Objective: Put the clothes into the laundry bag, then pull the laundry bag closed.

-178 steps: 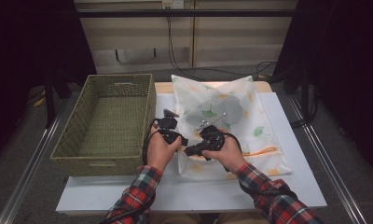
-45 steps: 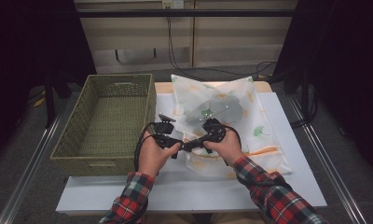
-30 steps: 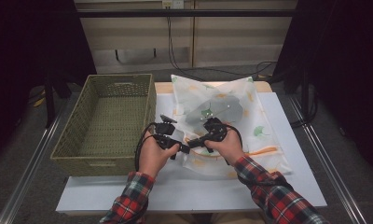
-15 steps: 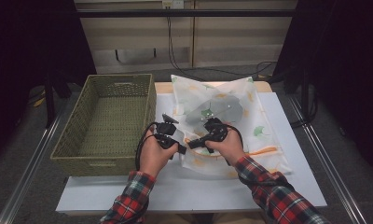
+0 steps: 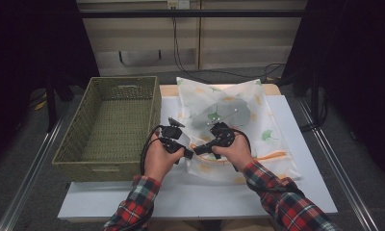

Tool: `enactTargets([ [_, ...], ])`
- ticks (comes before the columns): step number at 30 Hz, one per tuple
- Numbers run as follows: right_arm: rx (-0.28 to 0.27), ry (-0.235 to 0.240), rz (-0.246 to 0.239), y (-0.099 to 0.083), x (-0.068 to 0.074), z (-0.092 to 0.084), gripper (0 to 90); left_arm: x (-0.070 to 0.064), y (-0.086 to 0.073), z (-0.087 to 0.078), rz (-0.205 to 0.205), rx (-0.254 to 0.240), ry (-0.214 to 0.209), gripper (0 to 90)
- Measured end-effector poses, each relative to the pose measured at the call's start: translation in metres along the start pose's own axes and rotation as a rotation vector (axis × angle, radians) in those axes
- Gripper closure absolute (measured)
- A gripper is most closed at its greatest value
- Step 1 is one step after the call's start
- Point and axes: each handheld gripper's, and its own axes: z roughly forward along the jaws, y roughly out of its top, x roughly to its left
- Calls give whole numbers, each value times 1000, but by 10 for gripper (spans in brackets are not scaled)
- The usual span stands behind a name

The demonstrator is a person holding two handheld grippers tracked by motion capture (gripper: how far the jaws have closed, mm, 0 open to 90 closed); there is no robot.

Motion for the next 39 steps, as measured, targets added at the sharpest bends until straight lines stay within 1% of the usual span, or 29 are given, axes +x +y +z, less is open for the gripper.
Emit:
enactTargets([
  [1, 3, 4, 2, 0, 1, 0, 900, 0, 0, 0, 7, 4, -4, 766],
  [2, 0, 2, -6, 0, 1, 0, 900, 0, 0, 1, -2, 8, -14, 799],
  [3, 3, 1, -4, 0, 1, 0, 900, -1, 1, 0, 0, 8, -4, 816],
  [4, 3, -1, 0, 0, 1, 0, 900, -1, 1, 0, -4, 16, -11, 850],
  [5, 3, -1, 0, 0, 1, 0, 900, -1, 1, 0, -4, 16, -11, 867],
  [6, 4, -7, 8, 0, 1, 0, 900, -3, 0, -1, -7, 29, -13, 873],
  [7, 6, -9, 11, 0, 0, 0, 900, -4, 0, -2, -13, 32, -13, 877],
  [8, 6, -9, 18, 0, 0, 0, 900, -5, 0, -2, -20, 30, -14, 880],
  [9, 6, -8, 16, 0, 0, 1, 900, -4, 0, -3, -17, 40, -11, 882],
  [10, 9, -15, 13, 0, 0, 1, 900, -5, 0, -2, -28, 23, -12, 883],
  [12, 15, -23, 32, 0, 2, 1, 900, -5, 0, -3, -34, 26, -14, 884],
  [13, 12, -22, 24, 0, 1, 2, 900, -5, 0, -4, -34, 21, -16, 884],
  [14, 21, -27, 34, 0, 2, 1, 900, -4, 0, -4, -36, 23, -19, 885],
  [15, 11, -23, 25, 0, 1, 2, 900, -3, 0, -5, -24, 34, -20, 885],
  [16, 14, -22, 28, 1, 2, 1, 900, -5, 0, -6, -44, 14, -17, 886],
  [18, 10, -23, 25, 1, 1, 1, 900, -5, 0, -7, -38, 25, -17, 886],
  [19, 11, -21, 26, 1, 2, 1, 900, -5, 0, -8, -46, 20, -19, 886],
  [24, 8, -16, 32, 0, 2, 0, 900, -4, -1, -8, -56, 13, -23, 886],
  [25, 12, -16, 38, 0, 2, 0, 900, -3, 0, -9, -43, 24, -26, 887],
  [26, 10, -15, 39, 0, 2, 0, 900, -4, -1, -9, -60, 10, -30, 887],
  [29, 10, -13, 50, 0, 2, -1, 900, -3, -1, -12, -68, 12, -37, 887],
  [30, 6, -12, 44, 0, 2, 0, 900, -3, -1, -12, -68, 14, -40, 887],
  [31, 14, -10, 54, -1, 2, -1, 900, -4, -1, -12, -72, 8, -33, 887],
  [32, 12, -10, 48, -1, 2, -1, 900, -4, -1, -12, -72, 9, -39, 887],
  [33, 9, -6, 57, -2, 2, -1, 900, -4, -1, -12, -72, 11, -43, 887],
  [34, 13, -10, 63, -2, 2, -1, 900, -4, -1, -12, -75, 6, -37, 887],
  [35, 16, -10, 65, -1, 2, -2, 900, -3, -1, -13, -63, 16, -43, 887],
  [36, 12, -11, 58, -1, 2, -2, 900, -4, -1, -13, -65, 13, -41, 887],
  [39, 9, -10, 55, -2, 2, -2, 900, -5, -1, -13, -89, -6, -42, 887],
])
